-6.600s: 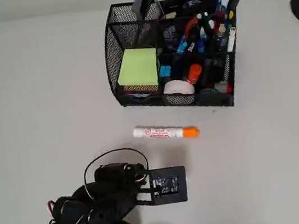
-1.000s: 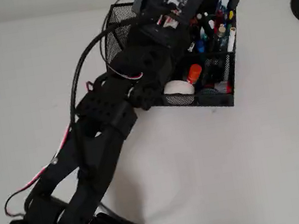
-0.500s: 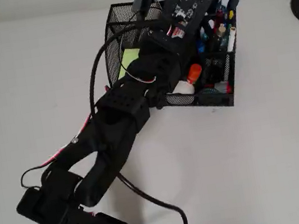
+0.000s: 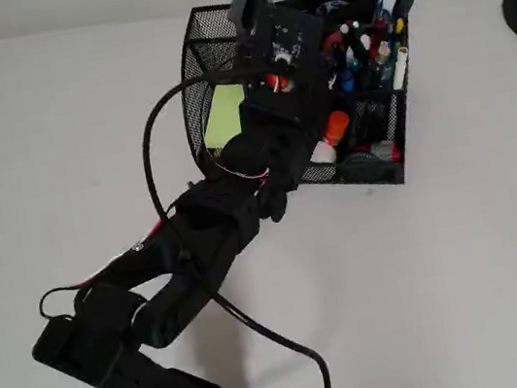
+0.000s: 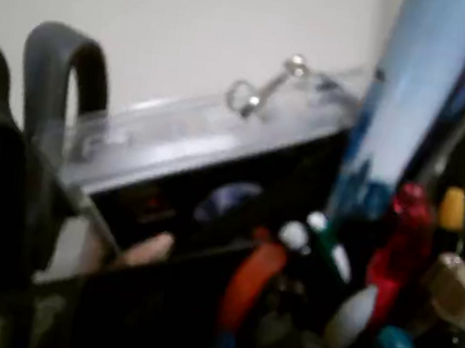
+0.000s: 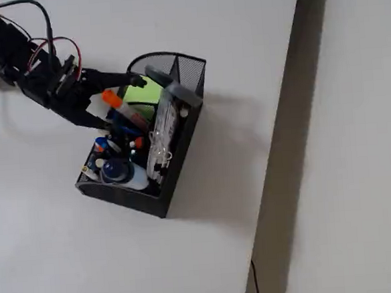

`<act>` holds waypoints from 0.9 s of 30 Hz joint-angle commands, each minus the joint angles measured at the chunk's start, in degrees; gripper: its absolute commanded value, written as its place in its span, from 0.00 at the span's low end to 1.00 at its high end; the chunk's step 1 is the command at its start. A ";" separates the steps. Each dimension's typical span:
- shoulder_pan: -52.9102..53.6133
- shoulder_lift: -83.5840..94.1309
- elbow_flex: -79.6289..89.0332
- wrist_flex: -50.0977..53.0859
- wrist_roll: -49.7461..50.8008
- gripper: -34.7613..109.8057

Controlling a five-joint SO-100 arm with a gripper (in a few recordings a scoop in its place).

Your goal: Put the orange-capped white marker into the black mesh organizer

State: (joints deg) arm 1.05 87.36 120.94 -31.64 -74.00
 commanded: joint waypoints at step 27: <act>3.43 55.81 2.37 96.86 69.79 0.24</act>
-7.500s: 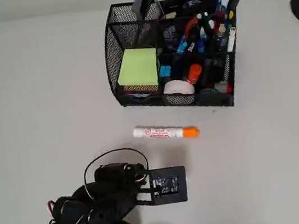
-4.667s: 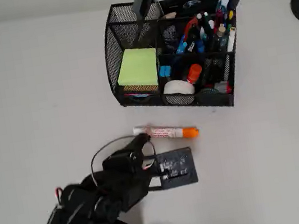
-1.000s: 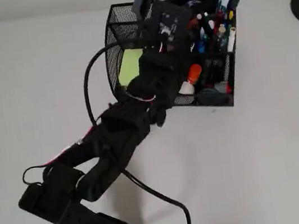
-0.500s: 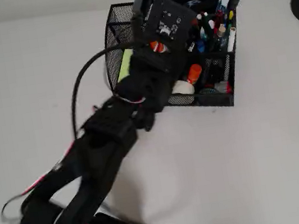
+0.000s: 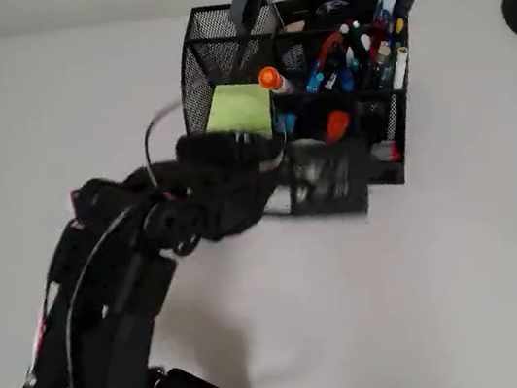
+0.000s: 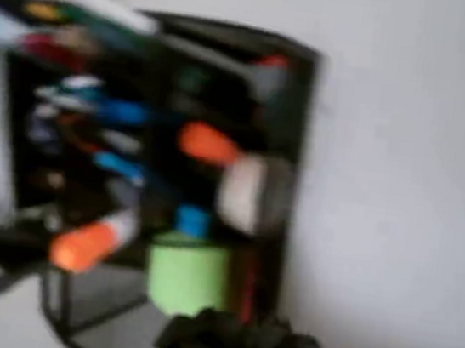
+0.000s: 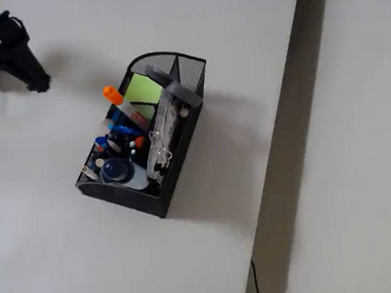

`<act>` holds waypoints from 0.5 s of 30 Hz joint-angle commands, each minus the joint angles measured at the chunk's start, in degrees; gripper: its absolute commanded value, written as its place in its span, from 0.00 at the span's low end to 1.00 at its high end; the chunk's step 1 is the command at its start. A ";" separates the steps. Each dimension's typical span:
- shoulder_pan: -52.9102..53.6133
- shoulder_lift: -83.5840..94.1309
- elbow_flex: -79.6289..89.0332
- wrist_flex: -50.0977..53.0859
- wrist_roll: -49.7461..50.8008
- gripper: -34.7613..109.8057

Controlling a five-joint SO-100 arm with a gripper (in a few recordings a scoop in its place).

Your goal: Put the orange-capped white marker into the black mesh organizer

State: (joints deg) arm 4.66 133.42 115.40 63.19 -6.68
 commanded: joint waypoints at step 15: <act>-3.43 50.89 44.03 7.38 -1.93 0.24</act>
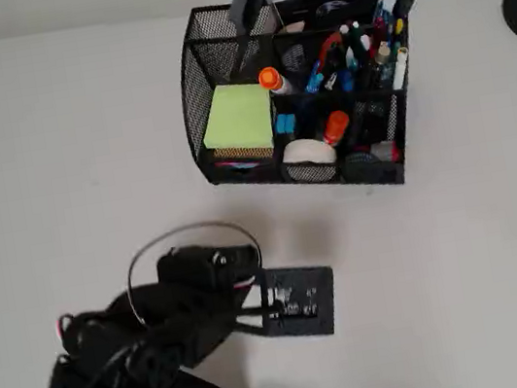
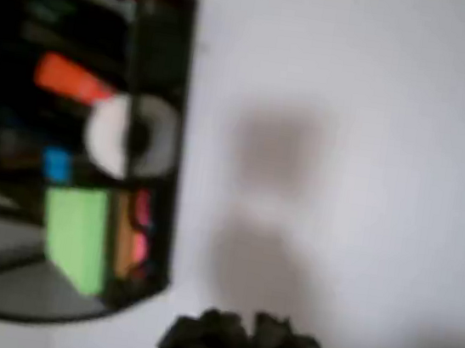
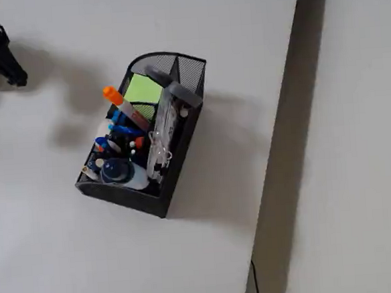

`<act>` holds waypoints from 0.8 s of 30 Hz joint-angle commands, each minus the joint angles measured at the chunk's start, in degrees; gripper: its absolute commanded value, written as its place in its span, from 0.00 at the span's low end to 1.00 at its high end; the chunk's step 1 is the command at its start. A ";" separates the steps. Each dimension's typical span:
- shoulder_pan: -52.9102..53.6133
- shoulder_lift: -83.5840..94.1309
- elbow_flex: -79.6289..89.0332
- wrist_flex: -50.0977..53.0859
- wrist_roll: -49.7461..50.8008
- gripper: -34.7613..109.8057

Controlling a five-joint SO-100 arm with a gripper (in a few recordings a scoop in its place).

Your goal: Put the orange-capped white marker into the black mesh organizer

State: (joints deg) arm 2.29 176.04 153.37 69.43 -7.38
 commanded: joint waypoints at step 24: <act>-2.64 12.48 17.67 0.53 -2.20 0.24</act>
